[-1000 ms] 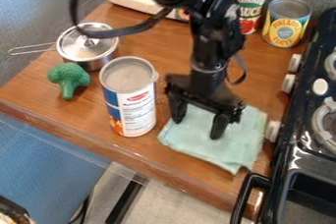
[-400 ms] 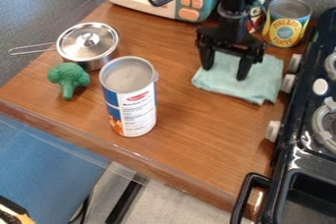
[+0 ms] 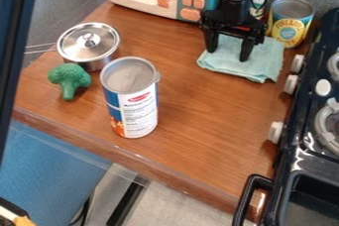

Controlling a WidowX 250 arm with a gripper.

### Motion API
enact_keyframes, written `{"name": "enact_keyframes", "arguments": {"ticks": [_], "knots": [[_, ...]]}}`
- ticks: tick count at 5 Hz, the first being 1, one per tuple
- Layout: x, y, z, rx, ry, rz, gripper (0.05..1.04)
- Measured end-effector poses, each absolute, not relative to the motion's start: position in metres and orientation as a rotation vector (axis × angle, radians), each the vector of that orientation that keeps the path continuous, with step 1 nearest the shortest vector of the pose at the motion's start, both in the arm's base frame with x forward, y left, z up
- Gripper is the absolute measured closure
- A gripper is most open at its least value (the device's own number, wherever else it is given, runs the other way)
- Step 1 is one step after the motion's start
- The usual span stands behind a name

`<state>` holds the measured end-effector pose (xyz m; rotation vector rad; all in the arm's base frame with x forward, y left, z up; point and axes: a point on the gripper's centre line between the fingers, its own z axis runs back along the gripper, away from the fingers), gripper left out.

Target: Moved a cloth from the bottom right corner of the table to the top right corner of the table

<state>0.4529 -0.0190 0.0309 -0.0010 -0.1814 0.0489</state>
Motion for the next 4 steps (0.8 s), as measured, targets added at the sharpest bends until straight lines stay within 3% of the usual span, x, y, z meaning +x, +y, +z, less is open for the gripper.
{"name": "enact_keyframes", "arguments": {"ticks": [1, 2, 3, 4], "knots": [[0.45, -0.023, 0.033, -0.025, -0.158, 0.026, 0.084], [0.445, -0.022, 0.054, -0.032, -0.155, 0.012, 0.085], [0.44, -0.019, 0.105, -0.024, -0.216, 0.002, 0.085], [0.42, -0.008, 0.123, 0.011, -0.203, 0.012, 0.086]]}}
